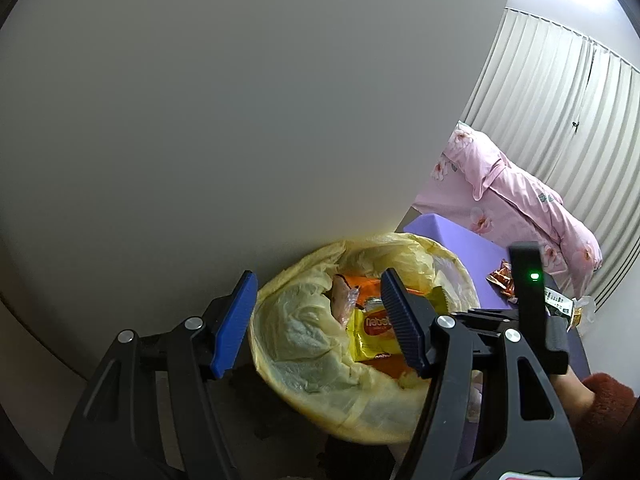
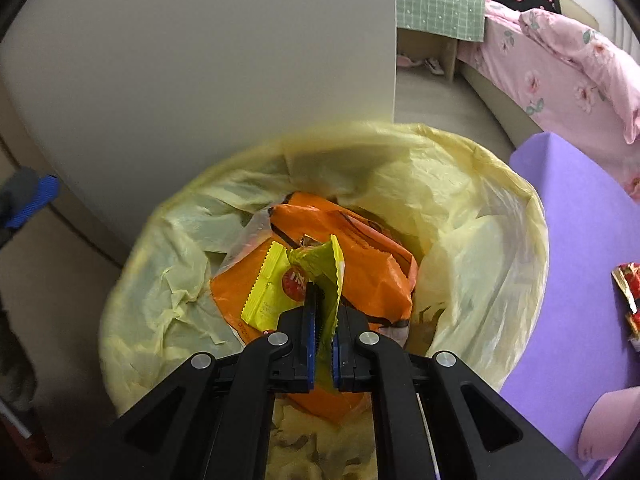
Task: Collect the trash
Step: 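Move the yellow wrapper into the trash bag and open the right tool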
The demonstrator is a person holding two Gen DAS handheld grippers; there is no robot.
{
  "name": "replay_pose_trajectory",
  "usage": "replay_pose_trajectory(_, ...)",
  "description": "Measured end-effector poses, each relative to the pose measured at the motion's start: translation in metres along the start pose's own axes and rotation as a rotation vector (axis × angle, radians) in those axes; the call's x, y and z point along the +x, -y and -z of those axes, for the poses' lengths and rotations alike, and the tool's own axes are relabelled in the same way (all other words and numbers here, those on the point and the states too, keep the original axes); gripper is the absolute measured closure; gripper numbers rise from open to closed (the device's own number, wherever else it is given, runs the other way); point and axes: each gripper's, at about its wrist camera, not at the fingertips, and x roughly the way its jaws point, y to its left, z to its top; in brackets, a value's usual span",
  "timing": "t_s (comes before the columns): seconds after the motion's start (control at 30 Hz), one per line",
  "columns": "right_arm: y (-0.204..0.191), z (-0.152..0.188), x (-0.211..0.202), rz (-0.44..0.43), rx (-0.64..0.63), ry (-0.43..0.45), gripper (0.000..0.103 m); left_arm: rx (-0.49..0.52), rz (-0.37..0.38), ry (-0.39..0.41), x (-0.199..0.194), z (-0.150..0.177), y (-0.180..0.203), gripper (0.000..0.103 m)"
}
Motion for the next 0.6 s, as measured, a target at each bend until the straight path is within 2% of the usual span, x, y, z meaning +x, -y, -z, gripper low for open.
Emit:
replay_pose_trajectory(0.13, -0.007, -0.002, 0.008, 0.033, -0.044, -0.011, 0.096, -0.007, 0.001, -0.012, 0.005, 0.004, 0.000, 0.042)
replay_pose_trajectory(0.27, -0.011, 0.001, -0.005, 0.025, -0.056, 0.034, 0.092, -0.016, -0.007, -0.007, 0.003, 0.003, -0.002, 0.042)
replay_pose_trajectory(0.3, -0.011, 0.002, -0.010, 0.026, -0.060, 0.047, 0.090, -0.021, -0.009, -0.006, 0.002, 0.003, -0.003, 0.042)
replay_pose_trajectory(0.37, -0.012, 0.005, -0.022, 0.029, -0.070, 0.074, 0.069, -0.028, -0.011, -0.003, 0.001, 0.002, -0.004, 0.042)
replay_pose_trajectory(0.4, -0.008, 0.004, -0.025, 0.027, -0.071, 0.085, 0.064, -0.029, -0.011, -0.001, 0.000, 0.001, -0.003, 0.042)
replay_pose_trajectory(0.43, -0.005, 0.004, -0.033, 0.020, -0.069, 0.104, 0.061, -0.029, -0.011, 0.000, -0.001, 0.000, -0.003, 0.042)
replay_pose_trajectory(0.6, 0.001, 0.011, -0.068, 0.044, -0.053, 0.171, 0.059, 0.000, -0.015, 0.009, -0.003, -0.002, 0.009, 0.042)
